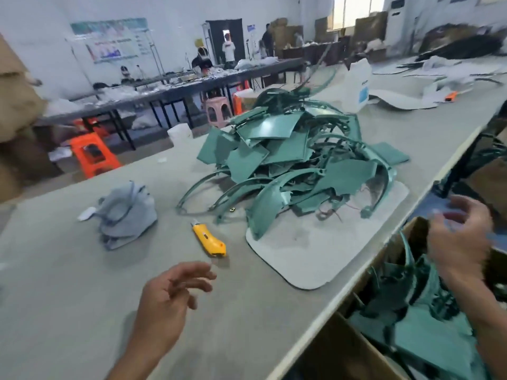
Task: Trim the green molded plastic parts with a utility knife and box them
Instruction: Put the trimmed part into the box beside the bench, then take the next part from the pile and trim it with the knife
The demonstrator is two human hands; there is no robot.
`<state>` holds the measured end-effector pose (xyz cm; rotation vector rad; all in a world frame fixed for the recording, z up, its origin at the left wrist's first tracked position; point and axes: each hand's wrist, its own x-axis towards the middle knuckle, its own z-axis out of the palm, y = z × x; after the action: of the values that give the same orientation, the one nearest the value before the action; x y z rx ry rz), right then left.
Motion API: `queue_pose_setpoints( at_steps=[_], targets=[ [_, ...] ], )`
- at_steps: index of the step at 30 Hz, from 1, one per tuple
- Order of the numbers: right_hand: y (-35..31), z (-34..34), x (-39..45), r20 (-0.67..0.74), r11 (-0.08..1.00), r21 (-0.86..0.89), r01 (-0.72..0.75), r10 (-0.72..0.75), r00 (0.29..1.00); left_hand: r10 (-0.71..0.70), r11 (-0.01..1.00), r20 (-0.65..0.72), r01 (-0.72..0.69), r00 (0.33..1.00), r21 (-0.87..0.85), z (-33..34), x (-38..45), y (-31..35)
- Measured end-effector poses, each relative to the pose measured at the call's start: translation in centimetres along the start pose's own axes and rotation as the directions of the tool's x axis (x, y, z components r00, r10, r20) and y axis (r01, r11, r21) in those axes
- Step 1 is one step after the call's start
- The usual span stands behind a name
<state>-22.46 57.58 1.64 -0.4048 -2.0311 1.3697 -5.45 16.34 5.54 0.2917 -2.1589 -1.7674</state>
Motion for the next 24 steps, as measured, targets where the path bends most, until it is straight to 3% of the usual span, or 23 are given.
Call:
queue_pose_setpoints(
  at_steps=[1,3,5,9,11,14,17,21,24],
  targets=[
    [-1.8,2.2,-1.3,0.166,0.999,0.014,0.044,-0.045,0.985,0.010,1.000,-0.071,-0.010,0.997,0.010,-2.0,0.6,-1.0],
    [-5.6,7.7,-4.6,0.546,0.998,0.047,0.039,-0.058,0.836,0.001,1.000,-0.183,0.001,0.983,0.014,-4.8,1.1,-2.2],
    [-8.2,12.7,-7.8,0.722,0.997,0.061,-0.045,-0.013,0.691,-0.072,0.996,-0.287,0.056,0.955,-0.062,-7.7,1.5,-3.8],
    [-10.6,19.8,-11.4,0.757,0.923,-0.007,-0.385,0.257,0.601,-0.166,0.972,-0.423,0.075,0.891,-0.223,-10.6,2.0,-6.2],
    [-11.3,21.3,-12.2,0.722,0.918,-0.038,-0.395,0.299,0.625,-0.150,0.979,-0.445,0.070,0.883,-0.191,-10.9,2.2,-6.8],
    [-13.5,20.2,-12.4,0.609,0.971,-0.040,-0.234,0.209,0.765,-0.014,1.000,-0.312,0.019,0.950,0.013,-10.1,1.4,-7.2],
    [-17.6,17.2,-12.7,0.476,0.999,-0.035,0.013,0.005,0.880,0.213,0.929,-0.108,-0.167,0.971,0.331,-8.9,0.9,-7.3],
    [-24.3,14.5,-17.9,0.511,0.932,-0.086,0.353,-0.263,0.818,0.346,0.848,0.002,-0.313,0.938,0.428,-9.1,0.2,-7.2],
    [-27.1,13.9,-24.6,0.594,0.773,-0.150,0.617,-0.428,0.681,0.381,0.866,-0.008,-0.353,0.925,0.355,-9.2,0.1,-7.0]
  ],
)
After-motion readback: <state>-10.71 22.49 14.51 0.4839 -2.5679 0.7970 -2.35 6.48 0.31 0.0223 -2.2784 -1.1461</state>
